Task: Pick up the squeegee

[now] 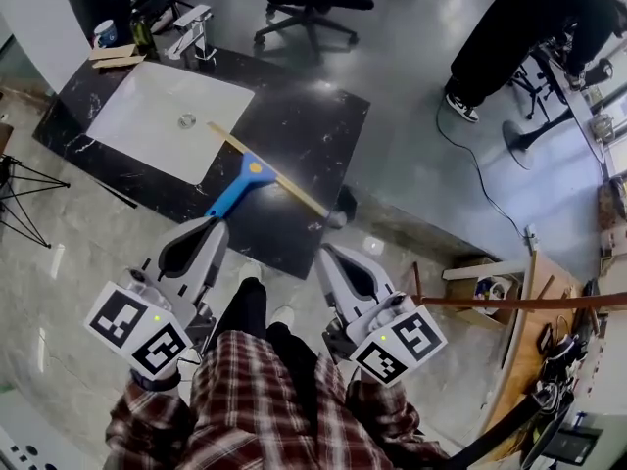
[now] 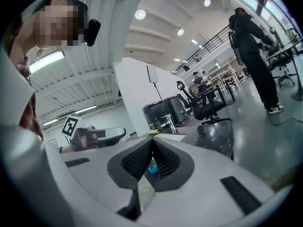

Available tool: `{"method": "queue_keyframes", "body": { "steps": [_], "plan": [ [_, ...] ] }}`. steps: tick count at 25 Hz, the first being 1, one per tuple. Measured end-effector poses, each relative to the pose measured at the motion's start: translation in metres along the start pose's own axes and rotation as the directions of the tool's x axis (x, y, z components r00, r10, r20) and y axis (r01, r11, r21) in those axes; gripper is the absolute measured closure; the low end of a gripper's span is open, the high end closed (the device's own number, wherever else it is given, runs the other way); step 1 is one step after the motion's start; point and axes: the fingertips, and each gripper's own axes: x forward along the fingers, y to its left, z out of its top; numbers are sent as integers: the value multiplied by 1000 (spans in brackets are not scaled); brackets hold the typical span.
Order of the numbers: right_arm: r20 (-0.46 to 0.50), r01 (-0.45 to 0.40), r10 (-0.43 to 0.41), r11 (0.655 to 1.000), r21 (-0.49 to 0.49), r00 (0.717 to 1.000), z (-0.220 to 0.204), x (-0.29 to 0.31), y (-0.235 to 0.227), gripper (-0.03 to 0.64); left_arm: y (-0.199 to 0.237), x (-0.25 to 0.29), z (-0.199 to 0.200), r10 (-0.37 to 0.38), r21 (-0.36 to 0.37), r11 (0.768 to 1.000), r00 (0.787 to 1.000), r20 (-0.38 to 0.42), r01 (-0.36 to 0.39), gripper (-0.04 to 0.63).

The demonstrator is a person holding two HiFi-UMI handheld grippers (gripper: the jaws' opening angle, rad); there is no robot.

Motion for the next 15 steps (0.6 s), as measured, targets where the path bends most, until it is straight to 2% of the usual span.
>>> {"method": "queue_keyframes", "body": {
  "steps": [5, 15],
  "plan": [
    [8, 1, 0, 1000, -17, 1000, 21, 38, -13, 604, 28, 25, 21, -15, 16, 1000, 1000, -3, 15, 584],
    [41, 17, -14, 998, -64, 999, 56, 127, -31, 604, 90, 69, 50, -72, 121, 990, 997, -34, 76, 584]
  ]
}}
